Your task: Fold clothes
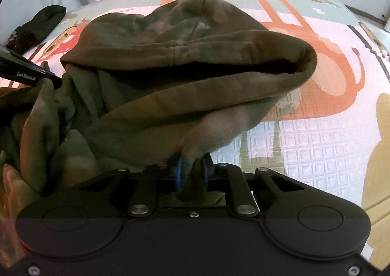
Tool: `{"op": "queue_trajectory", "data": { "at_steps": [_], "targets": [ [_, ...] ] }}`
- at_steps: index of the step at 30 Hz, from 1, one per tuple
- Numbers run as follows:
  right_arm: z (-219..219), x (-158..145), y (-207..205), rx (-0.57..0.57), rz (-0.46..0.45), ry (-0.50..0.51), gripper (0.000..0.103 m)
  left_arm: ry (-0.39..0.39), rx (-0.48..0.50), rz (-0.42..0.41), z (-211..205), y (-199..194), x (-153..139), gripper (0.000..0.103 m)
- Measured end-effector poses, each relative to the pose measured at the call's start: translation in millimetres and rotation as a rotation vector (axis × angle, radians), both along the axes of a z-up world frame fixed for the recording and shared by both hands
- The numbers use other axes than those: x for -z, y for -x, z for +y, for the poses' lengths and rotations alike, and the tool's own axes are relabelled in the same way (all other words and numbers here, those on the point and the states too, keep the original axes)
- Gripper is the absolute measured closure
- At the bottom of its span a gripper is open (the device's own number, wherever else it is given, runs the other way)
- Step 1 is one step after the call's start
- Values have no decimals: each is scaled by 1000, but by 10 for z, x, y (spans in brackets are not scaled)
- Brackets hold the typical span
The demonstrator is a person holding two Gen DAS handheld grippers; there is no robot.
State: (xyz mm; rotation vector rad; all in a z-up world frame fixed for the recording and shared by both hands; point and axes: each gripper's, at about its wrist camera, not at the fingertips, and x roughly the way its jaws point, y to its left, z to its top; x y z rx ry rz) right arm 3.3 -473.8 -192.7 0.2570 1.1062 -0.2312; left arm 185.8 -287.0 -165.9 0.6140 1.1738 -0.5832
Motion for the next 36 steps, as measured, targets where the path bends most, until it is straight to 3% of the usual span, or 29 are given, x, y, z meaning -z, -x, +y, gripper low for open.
{"op": "queue_trajectory", "data": {
  "at_steps": [10,19,25,36],
  "targets": [
    [-75,-180,-129,-15,-19,94,92,-6,-53,-71,-14,-97,-95,97],
    [-360,-317,-681,-58,-49,245,92,-42,-197,-106,-16,-379,-124,97],
    [-441,-346,-1109,-126,-86,356,92,-38,-224,-133,-13,-484,-141,96],
    [-551,-369,-1476,-115,-111,373,92,-57,-238,-185,-113,-672,-115,96]
  ]
}}
